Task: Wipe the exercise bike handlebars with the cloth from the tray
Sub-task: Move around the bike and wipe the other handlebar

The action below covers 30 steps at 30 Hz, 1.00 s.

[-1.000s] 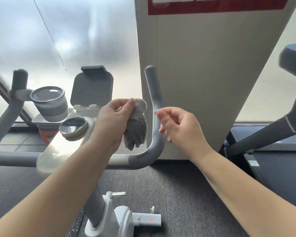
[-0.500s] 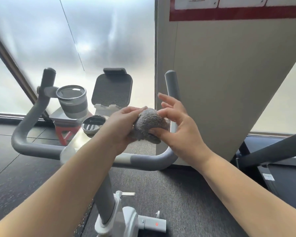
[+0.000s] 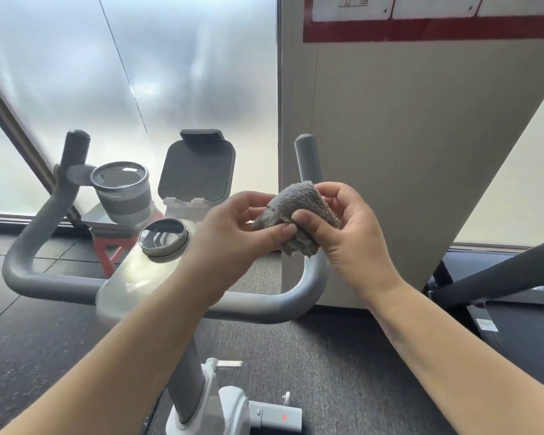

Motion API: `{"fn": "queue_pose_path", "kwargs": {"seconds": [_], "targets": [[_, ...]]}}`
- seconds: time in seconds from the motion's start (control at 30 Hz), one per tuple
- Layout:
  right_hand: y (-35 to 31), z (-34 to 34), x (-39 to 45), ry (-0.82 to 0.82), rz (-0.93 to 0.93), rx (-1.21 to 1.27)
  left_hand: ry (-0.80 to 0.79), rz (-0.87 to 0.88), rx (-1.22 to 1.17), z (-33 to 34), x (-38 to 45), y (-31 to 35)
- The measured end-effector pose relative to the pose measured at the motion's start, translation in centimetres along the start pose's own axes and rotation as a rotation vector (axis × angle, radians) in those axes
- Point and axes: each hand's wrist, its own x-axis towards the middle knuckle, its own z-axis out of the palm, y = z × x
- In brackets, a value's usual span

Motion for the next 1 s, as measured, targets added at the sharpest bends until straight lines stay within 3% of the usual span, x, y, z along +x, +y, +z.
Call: {"fn": "queue_pose_path", "kwargs": {"seconds": [0.23, 0.43, 0.67, 0.77, 1.0], "targets": [[0.2, -0.5, -0.1, -0.103, 0.017, 0.153, 0.191, -0.010, -0.123, 3.0, 1.1, -0.3], [0.3, -2.6, 1.5, 0.003, 0.045, 0.274, -0.022, 0.020, 0.148, 2.7, 2.4, 0.1], [2.9, -6.1, 6.4, 0.153, 0.206, 0.410, 0.220, 0.087, 0.381, 3.0, 5.6, 0.9], [4.6, -6.6, 8.5, 0.143, 0.285, 0.387, 0.283, 0.176, 0.532, 3.4, 7.9, 1.2], [6.3, -5.4, 13.6, 0.038, 0.379, 0.546, 0.228, 0.221, 0.704, 3.8, 11.6, 0.8]]}}
